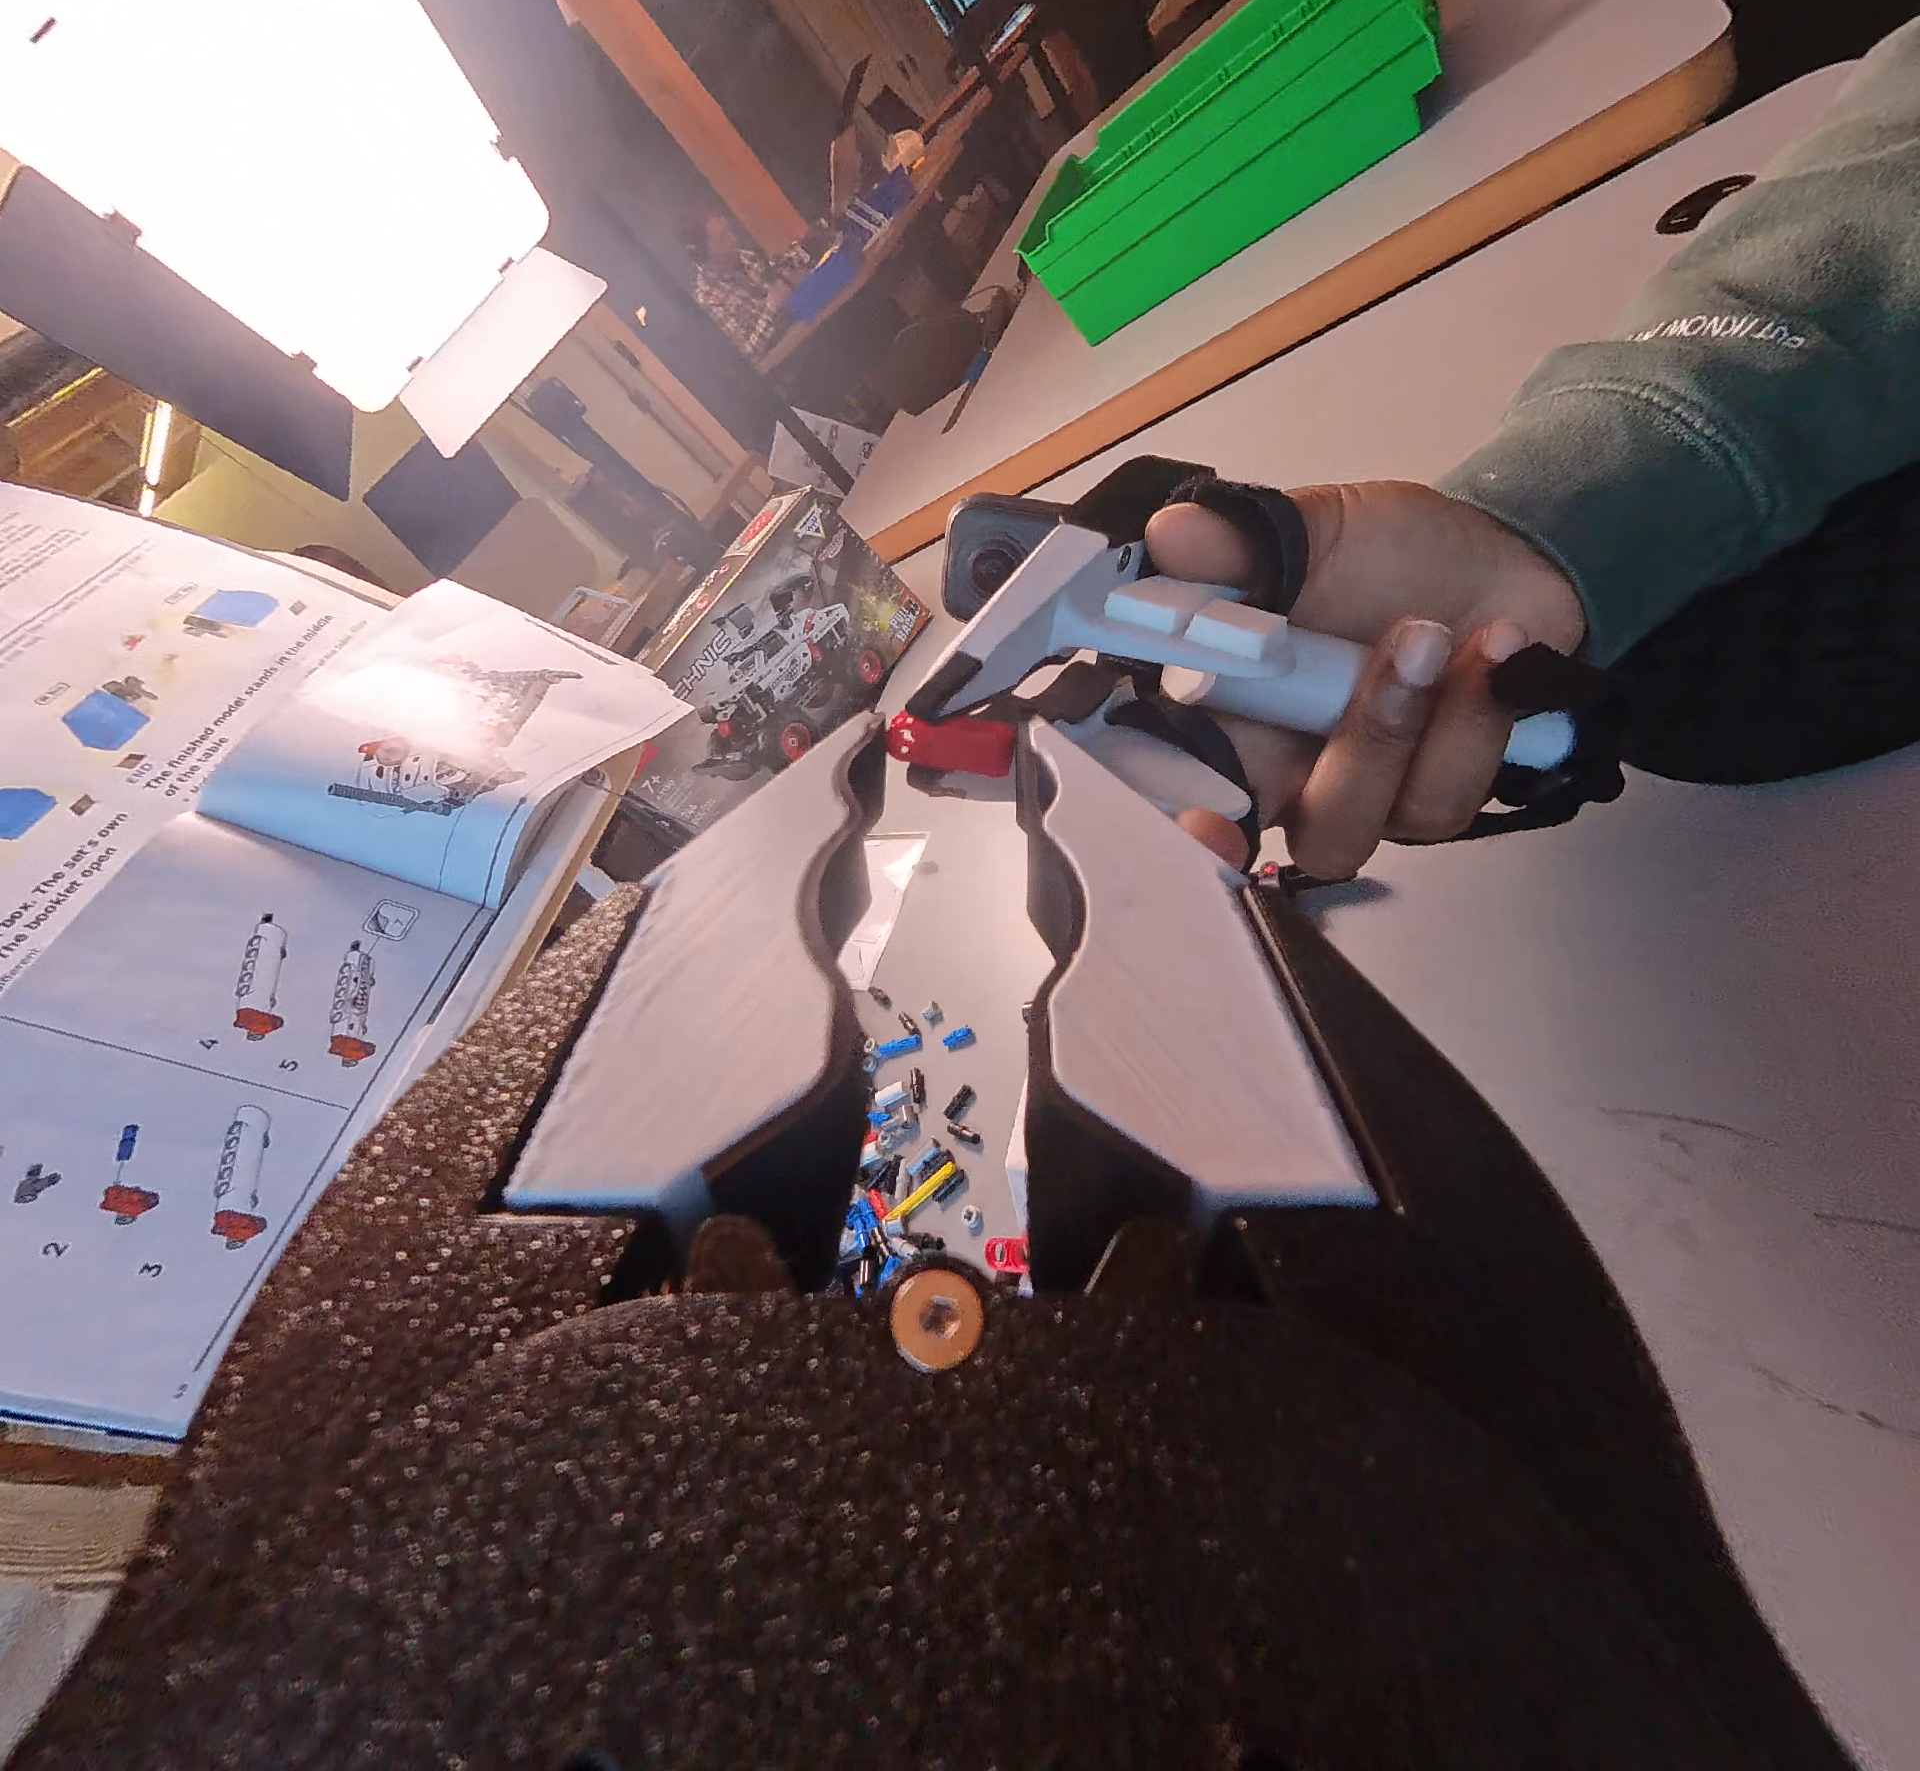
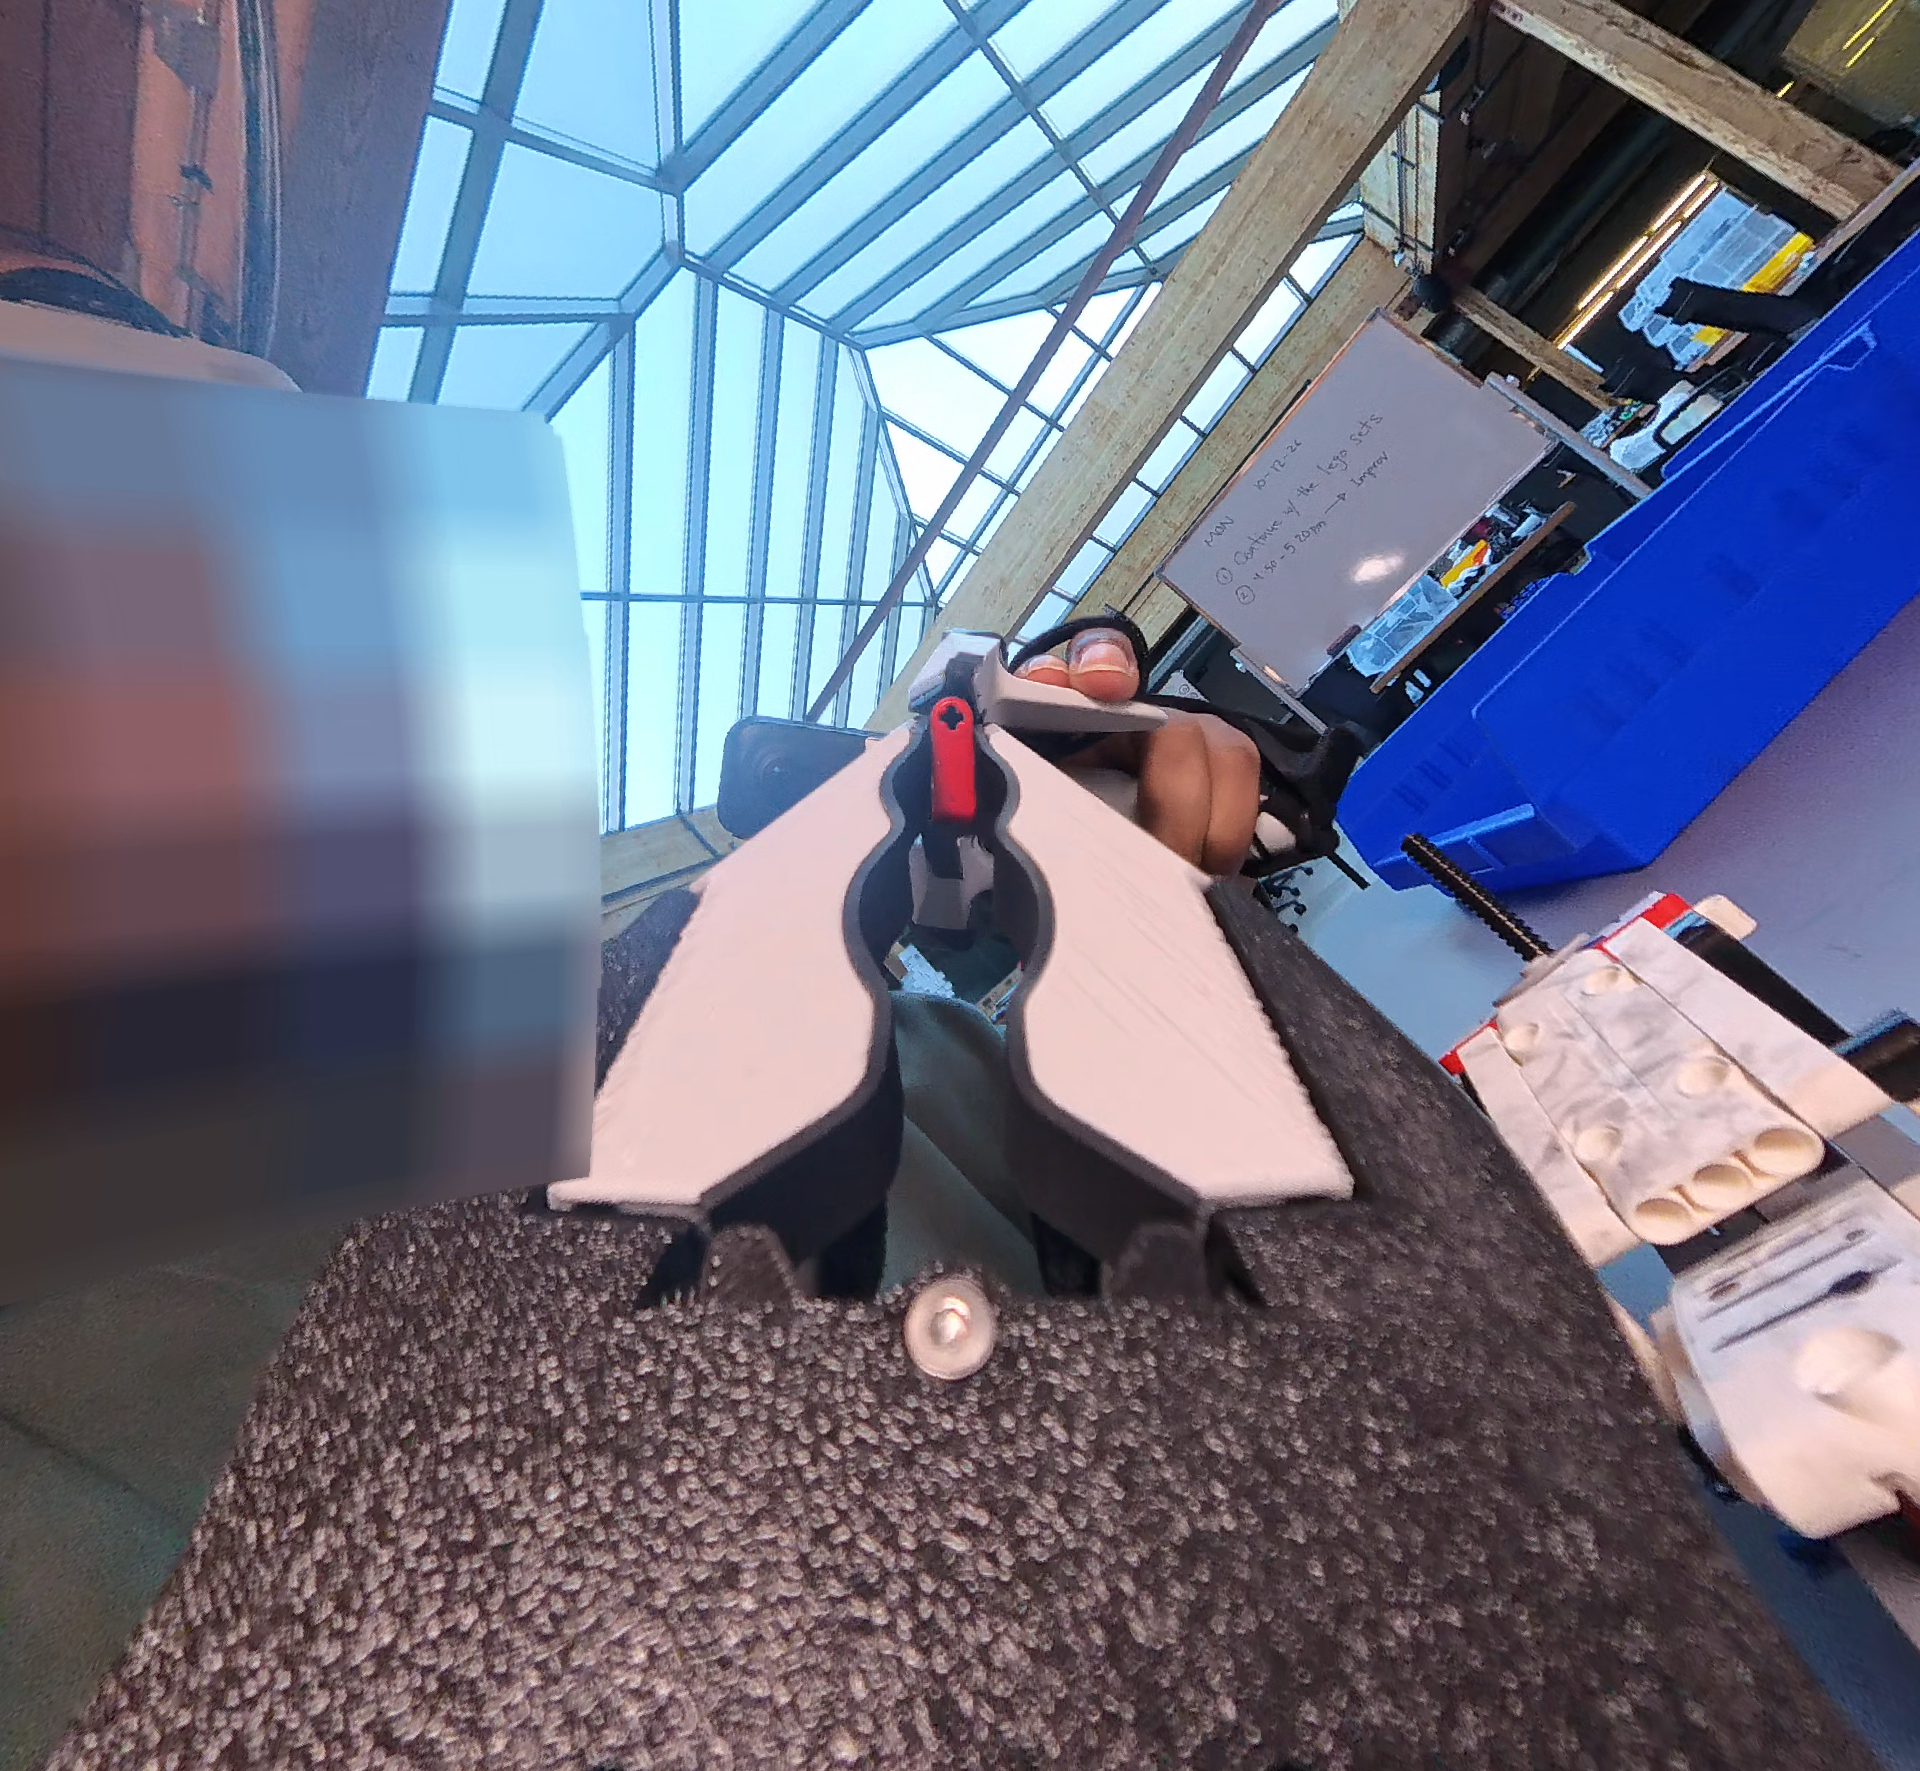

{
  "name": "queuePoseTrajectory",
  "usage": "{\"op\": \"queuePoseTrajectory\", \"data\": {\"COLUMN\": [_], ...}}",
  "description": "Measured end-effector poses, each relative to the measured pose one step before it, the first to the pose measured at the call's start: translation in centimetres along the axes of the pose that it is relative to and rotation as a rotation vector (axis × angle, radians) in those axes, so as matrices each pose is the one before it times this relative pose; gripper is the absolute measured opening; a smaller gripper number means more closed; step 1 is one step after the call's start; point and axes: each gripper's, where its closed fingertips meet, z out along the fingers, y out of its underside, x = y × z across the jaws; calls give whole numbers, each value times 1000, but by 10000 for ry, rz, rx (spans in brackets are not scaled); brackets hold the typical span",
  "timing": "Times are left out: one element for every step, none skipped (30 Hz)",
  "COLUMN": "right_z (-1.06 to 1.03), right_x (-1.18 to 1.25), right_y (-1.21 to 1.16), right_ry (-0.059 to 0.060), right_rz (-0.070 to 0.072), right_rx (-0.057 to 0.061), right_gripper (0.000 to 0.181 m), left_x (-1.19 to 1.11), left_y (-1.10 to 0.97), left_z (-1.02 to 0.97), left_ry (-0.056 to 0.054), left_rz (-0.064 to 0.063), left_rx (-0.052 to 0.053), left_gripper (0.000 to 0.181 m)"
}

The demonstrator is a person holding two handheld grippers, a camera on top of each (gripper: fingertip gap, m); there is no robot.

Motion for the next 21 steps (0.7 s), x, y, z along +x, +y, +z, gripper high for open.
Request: {"op": "queuePoseTrajectory", "data": {"right_z": [39, -5, -126, -224, -292, -426, -565, -691, -762, -789, -727, -614, -446, -233, -31, 133, 245, 313, 321, 284, 221], "right_x": [22, -54, -128, -115, -31, 111, 313, 622, 875, 962, 940, 878, 727, 549, 404, 256, 83, -55, -191, -195, -138], "right_y": [92, -16, -318, -382, -360, -444, -505, -469, -385, -253, -60, 148, 382, 638, 786, 833, 774, 688, 543, 433, 350], "right_ry": [64, 111, 144, 186, 287, 427, 584, 745, 817, 765, 632, 508, 363, 236, 178, 129, 70, 29, -24, -12, 26], "right_rz": [-138, -323, -396, -464, -634, -844, -1023, -1126, -1111, -979, -772, -542, -367, -248, -169, -125, -122, -118, -121, -124, -137], "right_rx": [-104, -76, 31, -37, -160, -174, -181, -226, -256, -252, -234, -197, -209, -266, -306, -306, -280, -263, -221, -184, -159], "right_gripper": [6, 8, 11, 16, 22, 25, 27, 28, 29, 30, 31, 32, 33, 35, 36, 37, 37, 38, 39, 40, 40], "left_x": [48, 38, -59, -202, -546, -994, -1468, -1950, -2415, -2742, -3133, -3411, -3237, -2765, -2213, -1835, -1337, -1029, -784, -447, -224], "left_y": [14, -56, -228, -144, 24, 101, 143, 251, 468, 941, 1537, 1991, 2474, 2823, 2824, 2444, 2097, 1803, 1246, 890, 838], "left_z": [-94, -177, -383, -568, -772, -1114, -1498, -1814, -2011, -2058, -2013, -1837, -1475, -1011, -577, -262, -35, 107, 156, 164, 194], "left_ry": [57, 88, 80, 59, -109, -342, -540, -681, -789, -810, -901, -990, -817, -524, -260, -159, 5, 27, -8, 35, 66], "left_rz": [-47, -181, -295, -360, -386, -266, -182, -238, -314, -355, -332, -314, -386, -514, -632, -636, -565, -515, -352, -232, -159], "left_rx": [23, 107, 249, 216, 112, 44, -40, -136, -265, -509, -771, -886, -1036, -1130, -1060, -787, -606, -516, -241, -124, -214], "left_gripper": [24, 24, 24, 24, 24, 24, 24, 24, 24, 24, 24, 24, 24, 24, 24, 25, 25, 25, 25, 25, 25]}}
